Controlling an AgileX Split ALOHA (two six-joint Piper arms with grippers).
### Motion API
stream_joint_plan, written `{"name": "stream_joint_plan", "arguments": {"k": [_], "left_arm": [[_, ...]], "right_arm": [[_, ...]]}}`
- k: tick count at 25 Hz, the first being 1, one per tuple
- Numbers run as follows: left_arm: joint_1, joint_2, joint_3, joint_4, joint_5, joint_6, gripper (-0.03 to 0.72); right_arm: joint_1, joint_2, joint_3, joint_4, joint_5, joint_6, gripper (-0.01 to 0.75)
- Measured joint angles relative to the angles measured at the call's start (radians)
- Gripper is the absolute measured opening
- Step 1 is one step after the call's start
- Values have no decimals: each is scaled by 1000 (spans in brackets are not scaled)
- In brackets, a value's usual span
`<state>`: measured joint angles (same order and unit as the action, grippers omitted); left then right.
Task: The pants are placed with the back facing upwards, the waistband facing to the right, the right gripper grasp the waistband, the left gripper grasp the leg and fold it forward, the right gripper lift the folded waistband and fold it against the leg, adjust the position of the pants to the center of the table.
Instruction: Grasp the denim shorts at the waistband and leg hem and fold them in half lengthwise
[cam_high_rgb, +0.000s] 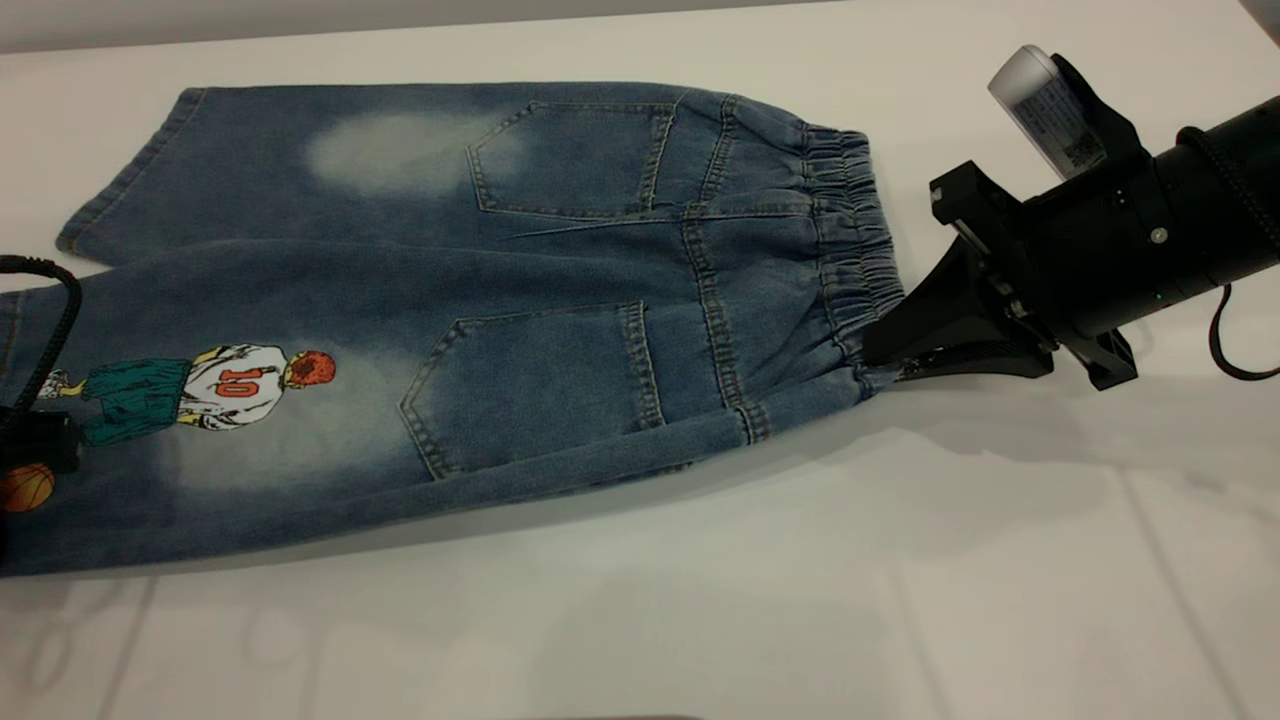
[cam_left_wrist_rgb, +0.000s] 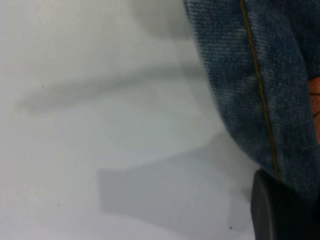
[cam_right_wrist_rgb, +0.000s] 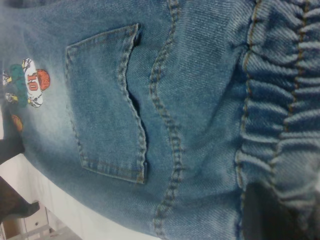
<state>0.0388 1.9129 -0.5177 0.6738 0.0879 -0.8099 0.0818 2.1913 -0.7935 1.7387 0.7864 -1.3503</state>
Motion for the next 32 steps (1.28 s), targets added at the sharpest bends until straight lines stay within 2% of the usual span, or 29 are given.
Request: {"name": "stream_joint_plan", "arguments": {"k": [7, 15, 22, 32], "left_arm": [[-15, -51, 2, -13, 36, -6, 38], [-58, -243, -32, -26, 119, -4, 38], [-58, -274, -171, -104, 184, 103, 38], [-60, -170, -399, -154, 199, 176, 38]], "right_arm": [[-8, -13, 0, -3, 16, 0, 37], [-67, -141, -1, -59, 80, 35, 37], [-70, -169, -84, -87, 89, 87, 37], [-72, -71, -244, -92, 53, 126, 37]]}}
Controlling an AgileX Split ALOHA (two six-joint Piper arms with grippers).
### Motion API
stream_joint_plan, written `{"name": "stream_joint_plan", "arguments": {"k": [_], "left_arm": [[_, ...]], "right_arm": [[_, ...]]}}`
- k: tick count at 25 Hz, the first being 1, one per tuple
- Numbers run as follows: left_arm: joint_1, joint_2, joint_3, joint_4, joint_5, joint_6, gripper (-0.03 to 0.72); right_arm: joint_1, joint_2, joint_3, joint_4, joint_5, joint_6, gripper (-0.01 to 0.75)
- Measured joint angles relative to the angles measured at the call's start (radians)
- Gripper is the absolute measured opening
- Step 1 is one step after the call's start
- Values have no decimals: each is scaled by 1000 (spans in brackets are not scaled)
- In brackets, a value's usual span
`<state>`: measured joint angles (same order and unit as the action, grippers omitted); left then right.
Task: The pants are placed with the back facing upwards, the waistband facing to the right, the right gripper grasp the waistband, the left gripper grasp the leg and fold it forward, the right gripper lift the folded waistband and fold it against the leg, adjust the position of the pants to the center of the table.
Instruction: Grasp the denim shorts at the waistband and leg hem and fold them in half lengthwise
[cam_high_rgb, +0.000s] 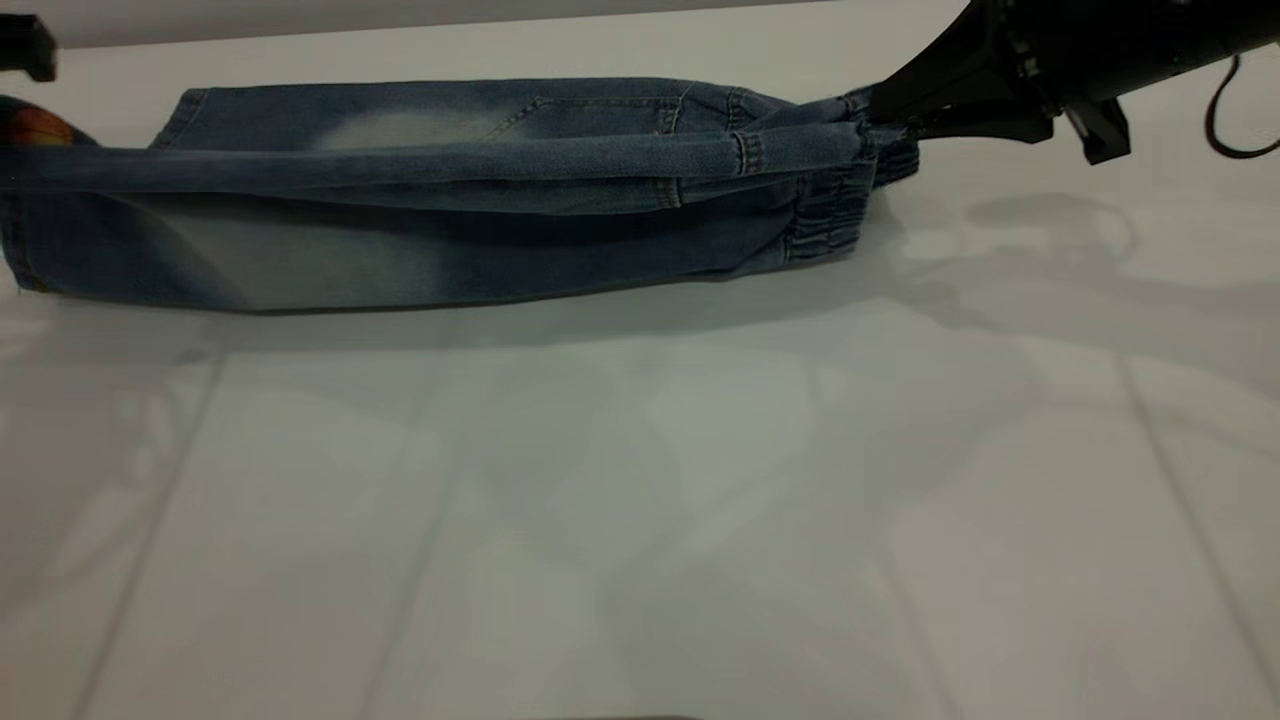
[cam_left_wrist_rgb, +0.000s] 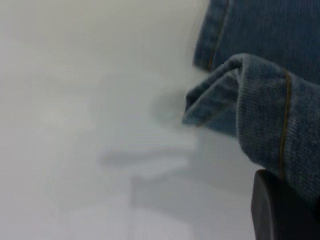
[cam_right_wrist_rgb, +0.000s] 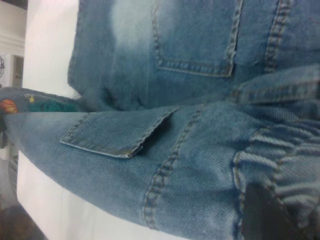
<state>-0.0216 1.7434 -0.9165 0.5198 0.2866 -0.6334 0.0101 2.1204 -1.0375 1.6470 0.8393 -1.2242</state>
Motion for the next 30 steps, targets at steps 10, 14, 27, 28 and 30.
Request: {"name": "stream_joint_plan", "arguments": {"k": [10, 14, 27, 28, 30], "left_arm": [[-1, 187, -188, 3, -38, 0, 38], [-7, 231, -263, 4, -40, 6, 38], [-33, 386, -410, 7, -120, 6, 38], [-34, 395, -416, 7, -122, 6, 38], [-38, 406, -418, 7, -135, 6, 38]], "right_arm": [[-1, 84, -179, 13, -15, 0, 37], [-1, 125, -244, 32, -32, 0, 37], [-1, 252, -394, 142, -65, 1, 39], [-1, 254, -395, 144, -72, 1, 41], [-1, 254, -396, 144, -86, 1, 54]]}}
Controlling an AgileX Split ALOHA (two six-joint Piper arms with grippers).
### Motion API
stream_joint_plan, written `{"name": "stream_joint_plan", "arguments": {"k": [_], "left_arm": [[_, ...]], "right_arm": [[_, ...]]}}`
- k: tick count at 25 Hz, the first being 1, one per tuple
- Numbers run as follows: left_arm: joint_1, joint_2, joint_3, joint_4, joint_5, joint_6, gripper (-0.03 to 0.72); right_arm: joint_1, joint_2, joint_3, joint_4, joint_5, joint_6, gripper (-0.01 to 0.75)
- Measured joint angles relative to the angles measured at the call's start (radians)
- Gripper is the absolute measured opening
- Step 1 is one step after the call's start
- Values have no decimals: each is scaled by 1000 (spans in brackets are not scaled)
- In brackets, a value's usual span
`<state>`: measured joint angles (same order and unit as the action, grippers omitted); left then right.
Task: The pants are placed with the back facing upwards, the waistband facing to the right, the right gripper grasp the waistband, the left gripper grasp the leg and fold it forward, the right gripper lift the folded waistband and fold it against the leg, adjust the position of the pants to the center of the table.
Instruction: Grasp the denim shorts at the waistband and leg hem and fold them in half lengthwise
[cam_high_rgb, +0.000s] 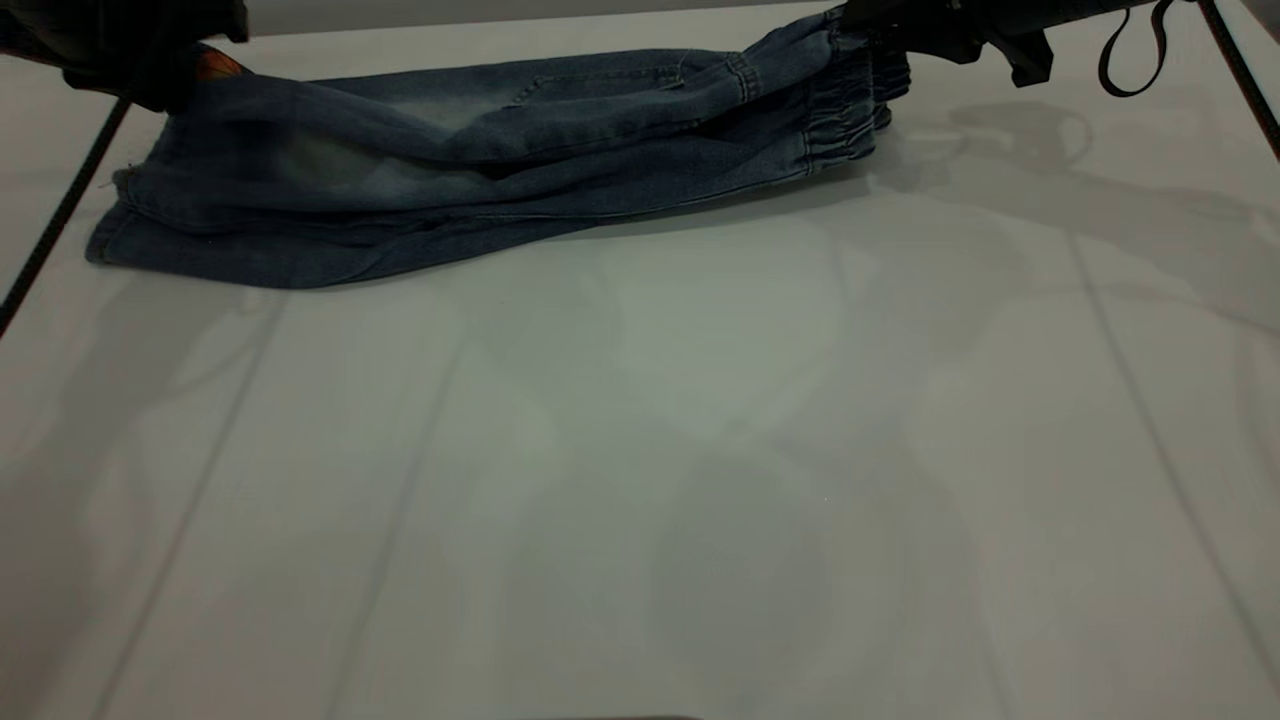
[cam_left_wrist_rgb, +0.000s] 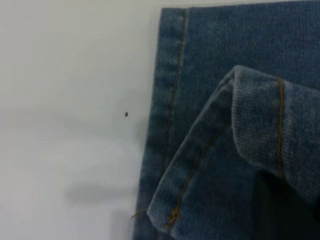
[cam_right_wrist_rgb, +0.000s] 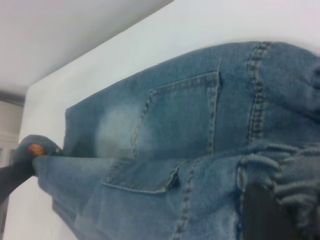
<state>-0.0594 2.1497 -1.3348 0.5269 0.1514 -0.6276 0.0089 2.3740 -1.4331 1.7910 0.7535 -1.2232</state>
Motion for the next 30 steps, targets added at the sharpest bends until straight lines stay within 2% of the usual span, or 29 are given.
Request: {"name": "stream_joint_plan", "arguments": {"k": [2, 5, 8, 12, 14, 18, 22, 25, 30], "left_arm": [[-1, 3, 0, 1, -14, 0, 38], [-1, 4, 0, 8, -19, 0, 38], [-1, 4, -1, 23, -21, -1, 38], [-2, 4, -1, 31, -23, -1, 38], [-2, 4, -1, 44, -26, -1, 38], [-2, 4, -1, 60, -30, -2, 40], [-2, 4, -2, 125, -41, -2, 90], [-2, 4, -2, 156, -52, -3, 205], [-2, 4, -34, 208, -37, -12, 470]], "right_arm": [[0, 0, 0, 1, -21, 0, 79], [0, 0, -3, 3, -36, 0, 167], [0, 0, -21, 3, -21, 0, 330], [0, 0, -49, 3, 51, 9, 584], [0, 0, -54, 2, 86, 34, 659], [0, 0, -55, -28, 128, 74, 671], [-1, 0, -55, -74, 168, 106, 625], [-1, 0, -55, -82, 188, 109, 591], [-6, 0, -56, -110, 195, 140, 585]]}}
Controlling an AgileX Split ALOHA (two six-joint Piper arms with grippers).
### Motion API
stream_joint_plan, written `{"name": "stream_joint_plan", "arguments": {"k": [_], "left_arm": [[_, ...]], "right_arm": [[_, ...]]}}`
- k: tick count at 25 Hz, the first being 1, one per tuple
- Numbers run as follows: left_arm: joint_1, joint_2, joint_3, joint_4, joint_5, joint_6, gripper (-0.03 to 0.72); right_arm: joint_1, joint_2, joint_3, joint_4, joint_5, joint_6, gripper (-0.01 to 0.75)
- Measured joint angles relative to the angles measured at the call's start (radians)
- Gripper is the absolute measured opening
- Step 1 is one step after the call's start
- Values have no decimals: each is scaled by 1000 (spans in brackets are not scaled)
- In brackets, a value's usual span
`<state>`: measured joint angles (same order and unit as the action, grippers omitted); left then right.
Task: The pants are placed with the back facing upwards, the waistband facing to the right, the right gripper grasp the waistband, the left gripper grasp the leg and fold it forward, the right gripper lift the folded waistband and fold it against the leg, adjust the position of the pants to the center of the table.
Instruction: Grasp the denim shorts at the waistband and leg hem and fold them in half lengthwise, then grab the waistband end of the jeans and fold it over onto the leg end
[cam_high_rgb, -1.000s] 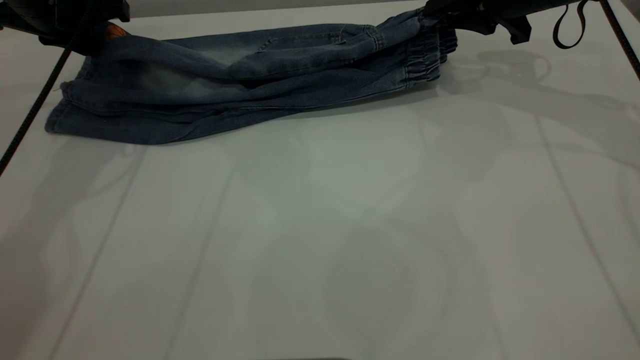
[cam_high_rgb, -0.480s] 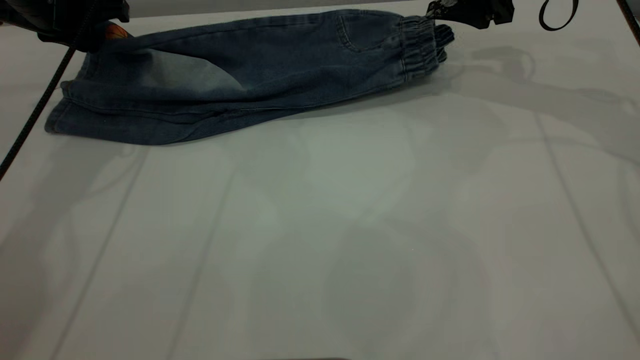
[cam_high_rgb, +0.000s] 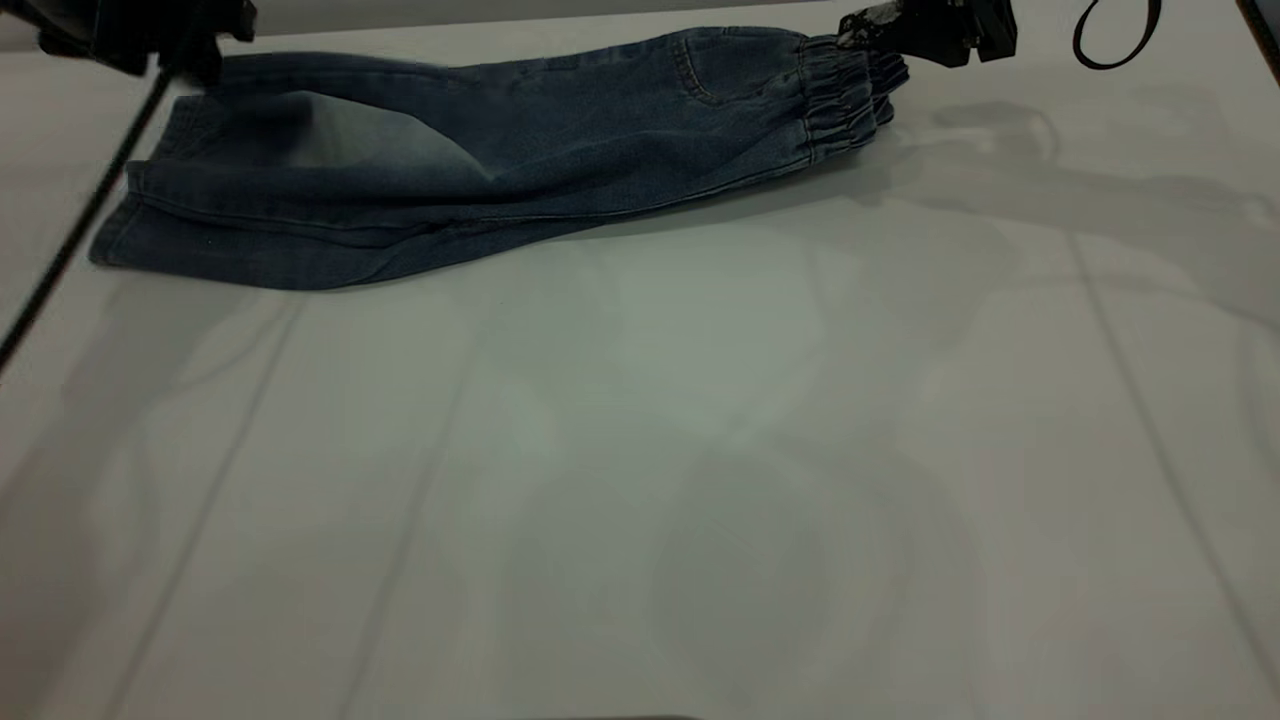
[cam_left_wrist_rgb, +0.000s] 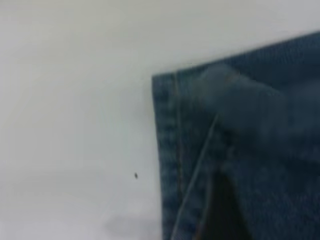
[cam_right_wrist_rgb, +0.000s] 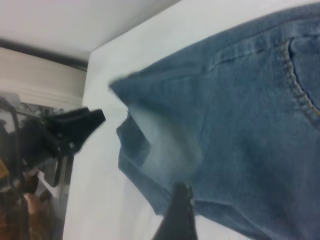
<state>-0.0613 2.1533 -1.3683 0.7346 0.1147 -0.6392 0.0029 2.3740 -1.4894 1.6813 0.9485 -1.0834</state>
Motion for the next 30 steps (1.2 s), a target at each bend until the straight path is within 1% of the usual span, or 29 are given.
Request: {"name": "stream_joint_plan", "arguments": {"k": [1, 3, 5, 7, 9, 13, 17, 19, 21, 25, 28, 30], "left_arm": [[-3, 0, -13, -1, 28, -8, 515], [-8, 0, -48, -12, 108, -22, 573], [-17, 0, -84, -21, 218, -29, 596], [-25, 0, -122, -27, 312, -30, 597], [-33, 0, -149, -34, 393, -27, 582], [-66, 0, -192, -103, 493, 34, 551], [-101, 0, -208, -280, 535, 200, 537], [-110, 0, -208, -372, 538, 321, 537], [-113, 0, -208, -447, 544, 485, 536], [-113, 0, -209, -532, 573, 788, 536], [-113, 0, -210, -580, 590, 916, 535], [-113, 0, -212, -607, 594, 953, 535]], "right_arm": [[-3, 0, 0, -16, 2, 19, 585], [-20, 0, 0, -48, 13, 56, 584], [-43, 0, 0, -83, 38, 107, 584], [-72, 0, 0, -121, 76, 171, 584], [-93, 0, 0, -181, 101, 249, 584], [-96, 0, 0, -322, 107, 361, 584], [-55, 0, 0, -359, 52, 363, 584], [-31, 0, 0, -358, 8, 339, 584], [-10, 1, 0, -356, -39, 322, 584], [0, 9, 0, -325, -105, 313, 584], [0, 27, 0, -265, -117, 300, 584], [3, 47, 0, -219, -121, 285, 584]]}}
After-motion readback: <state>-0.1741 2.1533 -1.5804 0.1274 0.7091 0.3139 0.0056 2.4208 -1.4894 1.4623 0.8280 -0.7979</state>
